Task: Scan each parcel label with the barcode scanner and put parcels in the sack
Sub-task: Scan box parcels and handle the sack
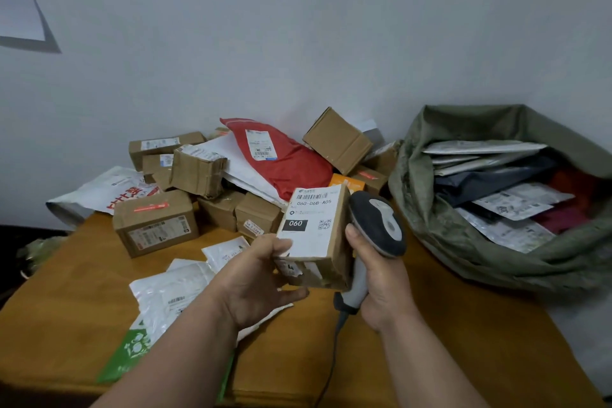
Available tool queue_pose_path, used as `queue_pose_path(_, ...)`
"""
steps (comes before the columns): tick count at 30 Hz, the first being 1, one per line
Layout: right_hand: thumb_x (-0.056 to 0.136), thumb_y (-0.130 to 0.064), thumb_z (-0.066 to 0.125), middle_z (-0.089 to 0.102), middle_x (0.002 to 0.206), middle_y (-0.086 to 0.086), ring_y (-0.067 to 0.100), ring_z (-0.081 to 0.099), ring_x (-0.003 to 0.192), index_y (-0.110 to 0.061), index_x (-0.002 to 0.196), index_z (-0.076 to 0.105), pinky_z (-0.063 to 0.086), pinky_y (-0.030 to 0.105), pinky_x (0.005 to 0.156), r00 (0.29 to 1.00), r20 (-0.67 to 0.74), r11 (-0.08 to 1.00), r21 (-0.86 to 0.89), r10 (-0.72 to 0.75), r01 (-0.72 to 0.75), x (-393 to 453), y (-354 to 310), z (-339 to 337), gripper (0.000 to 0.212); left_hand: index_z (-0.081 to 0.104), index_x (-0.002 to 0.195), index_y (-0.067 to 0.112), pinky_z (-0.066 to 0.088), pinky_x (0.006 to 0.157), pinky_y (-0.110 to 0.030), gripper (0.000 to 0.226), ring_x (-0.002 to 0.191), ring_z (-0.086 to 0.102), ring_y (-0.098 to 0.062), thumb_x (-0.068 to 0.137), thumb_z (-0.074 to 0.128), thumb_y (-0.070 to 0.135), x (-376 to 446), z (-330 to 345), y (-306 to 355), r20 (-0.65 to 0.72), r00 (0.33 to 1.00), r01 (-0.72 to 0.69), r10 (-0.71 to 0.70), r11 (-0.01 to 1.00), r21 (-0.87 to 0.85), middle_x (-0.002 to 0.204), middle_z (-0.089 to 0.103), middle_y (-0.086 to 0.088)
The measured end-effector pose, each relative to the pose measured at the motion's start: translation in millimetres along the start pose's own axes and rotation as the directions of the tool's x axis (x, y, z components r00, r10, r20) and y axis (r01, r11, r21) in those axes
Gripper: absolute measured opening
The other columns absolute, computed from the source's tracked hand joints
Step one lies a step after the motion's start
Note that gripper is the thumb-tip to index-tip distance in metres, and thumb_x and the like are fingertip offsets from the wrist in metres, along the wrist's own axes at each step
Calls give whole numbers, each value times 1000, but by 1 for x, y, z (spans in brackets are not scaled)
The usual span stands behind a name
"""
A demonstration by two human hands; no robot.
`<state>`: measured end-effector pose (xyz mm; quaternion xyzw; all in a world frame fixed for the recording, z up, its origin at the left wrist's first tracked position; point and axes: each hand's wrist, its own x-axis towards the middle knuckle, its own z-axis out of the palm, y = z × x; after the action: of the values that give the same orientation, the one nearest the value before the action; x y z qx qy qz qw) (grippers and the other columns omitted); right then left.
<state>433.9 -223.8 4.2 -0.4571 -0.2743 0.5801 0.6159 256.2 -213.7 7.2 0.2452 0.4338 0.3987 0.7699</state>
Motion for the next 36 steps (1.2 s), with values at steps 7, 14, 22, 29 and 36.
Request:
queue_pose_path(7,84,-17,77,73,90,-12,7,66,88,-27,94,71,52,26,68,994,-72,976,-211,-78,61,-1,-6,-11,16,51,137,12,59,82,-41,77,104,68,-30,64,75,9,11,-8,3,21,993,-116,115,992,42,119,71,-13)
queue_pose_path(14,82,-26,79,68,66,0,23,67,71,-14,91,73,56,39,70,997,35,928,-363,-71,79,-15,-23,1,16,46,144,21,55,86,-35,77,111,68,-24,77,73,-4,29,-14,5,-109,945,-289,307,945,156,119,72,-3)
queue_pose_path(22,73,-32,80,62,65,6,21,62,60,-18,79,70,52,36,65,976,201,906,-391,-86,160,-33,-38,18,18,45,144,22,58,83,-35,82,108,70,-23,75,70,-15,33,-15,7,-143,928,-336,343,939,72,118,72,-6)
queue_pose_path(29,68,-38,74,61,64,5,20,60,59,-20,82,72,52,34,65,972,220,881,-443,-77,170,-37,-42,16,23,48,142,20,59,78,-33,77,104,71,-22,76,67,-16,33,-12,6,-148,919,-356,364,931,80,112,74,-4)
queue_pose_path(36,75,-34,77,59,62,3,17,59,58,-28,71,72,51,27,61,968,244,869,-465,-58,169,-36,-44,12,10,47,143,21,60,71,-29,78,103,71,-22,77,67,-15,35,-9,5,-145,923,-348,356,934,79,111,74,-4)
